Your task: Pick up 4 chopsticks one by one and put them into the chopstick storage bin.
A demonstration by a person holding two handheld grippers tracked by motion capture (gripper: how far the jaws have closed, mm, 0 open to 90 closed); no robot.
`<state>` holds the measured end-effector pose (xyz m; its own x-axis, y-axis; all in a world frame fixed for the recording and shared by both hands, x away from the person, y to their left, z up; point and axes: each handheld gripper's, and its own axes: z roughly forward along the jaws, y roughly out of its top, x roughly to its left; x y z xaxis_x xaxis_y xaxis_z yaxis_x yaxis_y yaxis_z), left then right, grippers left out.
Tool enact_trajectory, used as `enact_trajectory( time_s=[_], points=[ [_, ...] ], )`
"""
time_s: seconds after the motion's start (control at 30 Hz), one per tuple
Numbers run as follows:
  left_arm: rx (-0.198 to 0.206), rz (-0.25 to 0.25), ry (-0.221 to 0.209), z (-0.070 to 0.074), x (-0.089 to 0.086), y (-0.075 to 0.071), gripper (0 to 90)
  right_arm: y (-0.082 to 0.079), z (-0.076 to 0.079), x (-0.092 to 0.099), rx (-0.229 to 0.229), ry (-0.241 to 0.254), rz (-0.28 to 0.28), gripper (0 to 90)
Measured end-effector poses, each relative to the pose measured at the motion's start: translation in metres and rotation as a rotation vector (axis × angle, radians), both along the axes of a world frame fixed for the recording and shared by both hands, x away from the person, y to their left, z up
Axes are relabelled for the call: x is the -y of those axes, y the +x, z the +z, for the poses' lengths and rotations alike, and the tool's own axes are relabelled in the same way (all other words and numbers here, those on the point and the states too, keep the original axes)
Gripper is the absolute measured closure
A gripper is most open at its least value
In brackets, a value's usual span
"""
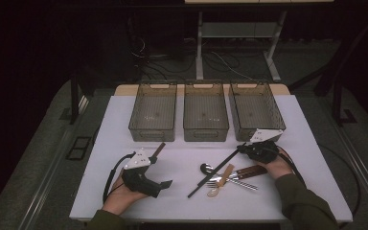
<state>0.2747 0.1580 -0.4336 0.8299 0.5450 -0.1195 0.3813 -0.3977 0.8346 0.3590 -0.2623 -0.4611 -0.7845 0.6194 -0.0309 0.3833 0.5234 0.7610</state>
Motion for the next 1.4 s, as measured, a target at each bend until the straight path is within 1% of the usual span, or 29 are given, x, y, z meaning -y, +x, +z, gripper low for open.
enact_trajectory(
  time_s=[0.13,0.27,0.37,0.47,0.5,0.53,0.57,0.63,0.77,0.87,0.93,1.0,1.03,1.07,1.1,1.13,1.4],
  points=[
    [0.0,-0.001,0.002,0.0,0.0,0.0,0.0,-0.002,0.0,-0.003,-0.009,0.003,0.014,89.2],
    [-0.001,-0.002,0.003,0.0,0.0,0.0,0.0,-0.004,0.001,-0.005,-0.011,0.004,0.032,89.3],
    [-0.001,-0.003,0.004,0.0,0.001,0.0,0.0,-0.005,0.001,-0.006,-0.008,0.001,0.035,89.2],
    [-0.001,-0.003,0.004,0.0,0.001,0.0,0.0,-0.004,0.003,-0.005,0.0,0.007,0.019,89.2],
    [-0.002,-0.002,0.005,0.0,0.001,0.001,0.0,0.0,0.006,-0.004,0.006,-0.001,0.002,89.2],
    [-0.002,-0.004,0.007,-0.001,0.001,0.001,0.0,0.0,0.006,-0.004,0.006,-0.001,0.002,89.2],
    [-0.003,-0.004,0.008,-0.001,0.001,0.001,0.0,0.004,0.009,-0.003,0.014,0.006,-0.014,89.2],
    [-0.003,-0.004,0.008,0.0,0.001,0.0,0.0,0.008,0.01,-0.002,0.029,-0.003,-0.032,89.2],
    [-0.004,-0.002,0.007,-0.001,0.0,0.001,0.0,0.012,0.013,0.0,0.036,0.003,-0.042,89.2],
    [-0.007,-0.005,0.011,-0.001,0.001,0.001,0.0,0.016,0.013,-0.003,0.028,0.0,-0.033,89.2],
    [-0.007,-0.006,0.012,-0.001,0.002,0.001,0.0,0.019,0.011,-0.008,0.028,-0.017,-0.025,89.2],
    [-0.008,-0.006,0.013,-0.001,0.001,0.001,0.0,0.02,0.008,-0.01,0.016,-0.024,-0.022,89.2],
    [-0.008,-0.006,0.01,-0.002,0.001,0.001,0.0,0.021,0.006,-0.011,0.011,-0.035,-0.019,89.2],
    [-0.008,-0.006,0.01,-0.002,0.001,0.001,0.0,0.021,0.006,-0.011,0.011,-0.035,-0.019,89.2],
    [-0.009,-0.006,0.01,-0.002,0.001,0.001,0.0,0.021,0.004,-0.011,-0.004,-0.05,-0.019,89.2],
    [-0.009,-0.006,0.01,-0.002,0.001,0.001,0.0,0.02,0.004,-0.01,-0.006,-0.044,-0.019,89.2],
    [-0.011,-0.007,0.008,-0.001,0.001,0.001,0.0,0.015,0.006,-0.009,-0.02,-0.058,-0.011,89.2]
  ],
)
